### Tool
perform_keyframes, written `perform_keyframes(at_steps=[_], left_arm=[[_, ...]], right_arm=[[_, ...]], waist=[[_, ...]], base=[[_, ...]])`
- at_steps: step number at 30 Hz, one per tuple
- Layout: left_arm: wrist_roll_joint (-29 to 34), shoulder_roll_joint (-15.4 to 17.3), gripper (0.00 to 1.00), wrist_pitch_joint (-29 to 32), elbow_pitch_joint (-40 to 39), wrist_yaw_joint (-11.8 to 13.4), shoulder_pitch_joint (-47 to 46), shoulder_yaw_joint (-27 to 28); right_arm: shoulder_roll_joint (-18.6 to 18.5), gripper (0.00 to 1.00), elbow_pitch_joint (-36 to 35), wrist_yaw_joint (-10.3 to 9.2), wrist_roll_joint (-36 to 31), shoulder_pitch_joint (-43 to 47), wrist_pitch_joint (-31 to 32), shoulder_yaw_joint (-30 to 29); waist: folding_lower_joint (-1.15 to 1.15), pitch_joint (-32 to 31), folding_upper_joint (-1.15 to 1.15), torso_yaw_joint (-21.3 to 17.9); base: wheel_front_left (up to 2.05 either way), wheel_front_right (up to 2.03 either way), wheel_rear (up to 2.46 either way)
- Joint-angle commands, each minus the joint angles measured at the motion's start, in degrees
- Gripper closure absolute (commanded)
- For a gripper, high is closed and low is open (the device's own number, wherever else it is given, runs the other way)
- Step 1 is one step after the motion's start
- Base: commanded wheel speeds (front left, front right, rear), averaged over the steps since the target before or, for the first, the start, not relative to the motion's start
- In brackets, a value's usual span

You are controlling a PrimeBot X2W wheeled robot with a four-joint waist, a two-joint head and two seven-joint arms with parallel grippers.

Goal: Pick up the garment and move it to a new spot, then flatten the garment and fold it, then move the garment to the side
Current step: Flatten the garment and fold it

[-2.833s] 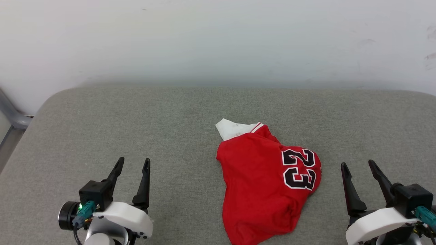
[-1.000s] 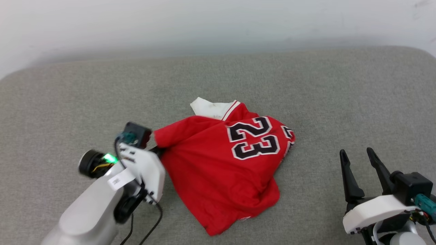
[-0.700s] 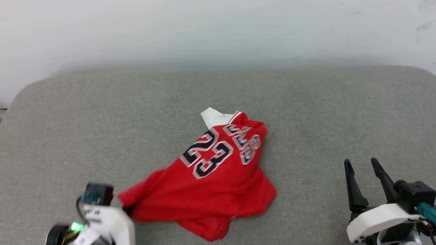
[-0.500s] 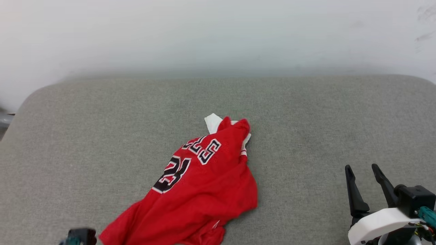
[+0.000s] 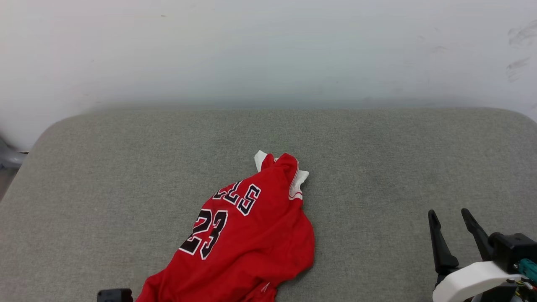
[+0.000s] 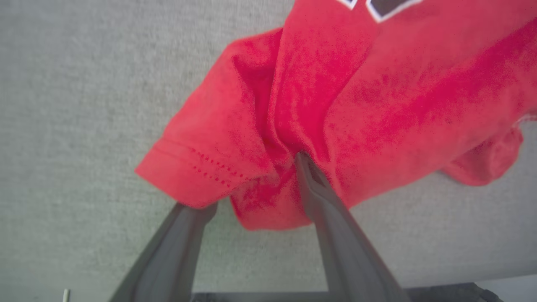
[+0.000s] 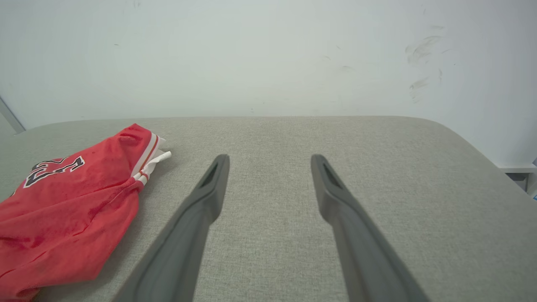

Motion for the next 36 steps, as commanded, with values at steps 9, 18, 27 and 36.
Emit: perform_keyframes(at_steps=[9, 18, 27, 36], left_arm=[[8.0, -0.06, 0.0, -11.89, -5.29, 1.53, -7.38, 1.87], [13.15, -2.68, 0.0, -18.83, -9.91, 0.6, -11.38, 4.14], [19.14, -7.43, 0.0, -19.35, -11.58, -2.35, -13.51, 7.75], [23.81, -13.77, 0.0, -19.38, -10.87, -7.17, -16.57, 11.77]], right_arm=[[0.02, 0.0, -1.76, -0.02, -0.65, 1.44, 1.26, -1.06], [0.02, 0.0, -2.07, -0.02, -0.7, 0.7, 2.19, -1.92], [0.02, 0.0, 0.34, -0.02, -0.87, -4.5, 7.35, -0.35], [-1.24, 0.0, 6.4, -0.02, 1.57, -16.29, 25.11, 5.58]], waist=[[0.01, -0.69, 0.0, 0.2], [0.01, 0.23, 0.0, 0.81], [0.01, 3.44, 0.0, 4.73], [0.01, 9.01, 0.0, 10.78]], base=[[0.0, 0.0, 0.0], [0.0, 0.0, 0.0], [0.0, 0.0, 0.0], [0.0, 0.0, 0.0]])
